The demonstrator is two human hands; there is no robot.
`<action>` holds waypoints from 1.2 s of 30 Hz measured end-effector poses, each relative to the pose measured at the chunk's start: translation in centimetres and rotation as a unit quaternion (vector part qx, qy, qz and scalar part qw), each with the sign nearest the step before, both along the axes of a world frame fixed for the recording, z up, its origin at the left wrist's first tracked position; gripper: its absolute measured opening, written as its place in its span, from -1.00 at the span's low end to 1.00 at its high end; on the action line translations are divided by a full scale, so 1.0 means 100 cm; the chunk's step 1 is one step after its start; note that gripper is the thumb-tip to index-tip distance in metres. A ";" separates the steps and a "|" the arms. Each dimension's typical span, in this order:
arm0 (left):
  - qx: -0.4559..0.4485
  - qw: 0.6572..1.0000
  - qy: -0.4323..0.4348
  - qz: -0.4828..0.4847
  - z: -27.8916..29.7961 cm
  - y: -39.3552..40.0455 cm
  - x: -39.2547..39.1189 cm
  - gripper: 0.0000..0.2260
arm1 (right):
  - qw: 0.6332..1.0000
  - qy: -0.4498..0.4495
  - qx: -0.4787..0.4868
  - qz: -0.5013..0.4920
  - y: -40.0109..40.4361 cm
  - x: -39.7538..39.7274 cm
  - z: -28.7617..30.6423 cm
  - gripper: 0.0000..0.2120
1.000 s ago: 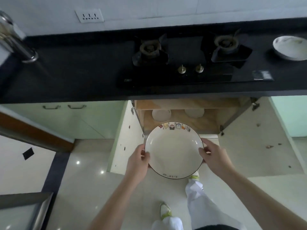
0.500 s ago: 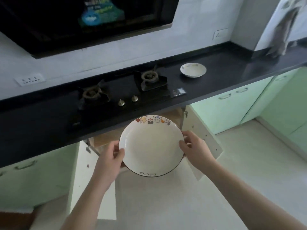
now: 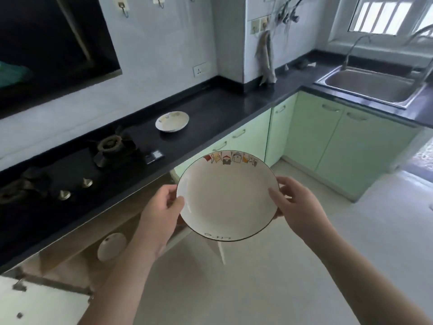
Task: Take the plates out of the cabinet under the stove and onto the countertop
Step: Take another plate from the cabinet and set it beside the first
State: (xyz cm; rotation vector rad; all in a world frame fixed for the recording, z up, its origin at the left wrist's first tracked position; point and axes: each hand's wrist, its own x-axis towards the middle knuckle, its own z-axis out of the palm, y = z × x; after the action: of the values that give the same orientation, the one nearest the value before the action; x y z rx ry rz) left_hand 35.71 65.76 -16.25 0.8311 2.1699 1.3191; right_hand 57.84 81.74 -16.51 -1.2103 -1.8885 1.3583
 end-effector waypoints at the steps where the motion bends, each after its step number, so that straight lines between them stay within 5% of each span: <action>1: -0.004 1.000 0.004 -0.009 0.002 0.015 0.011 -0.83 | 1.000 0.006 0.001 -0.016 0.009 0.013 0.001 -0.81; 8: 0.016 0.996 -0.050 -0.068 0.009 0.089 0.053 -0.83 | 0.995 0.025 0.024 -0.092 0.058 0.065 0.002 -0.79; 23: 0.083 0.975 -0.107 -0.178 0.011 0.240 -0.003 -0.80 | 0.987 0.024 0.023 -0.160 0.175 0.035 0.006 -0.71; 36: 0.082 0.974 -0.132 -0.165 -0.009 0.380 -0.012 -0.80 | 0.989 0.017 0.003 -0.144 0.316 0.020 -0.013 -0.78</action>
State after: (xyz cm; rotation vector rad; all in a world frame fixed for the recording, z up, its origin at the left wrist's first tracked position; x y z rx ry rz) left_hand 34.50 103.81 -17.13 0.9695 1.6525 1.3605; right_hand 59.87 113.32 -17.84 -1.3860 -1.6194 1.2084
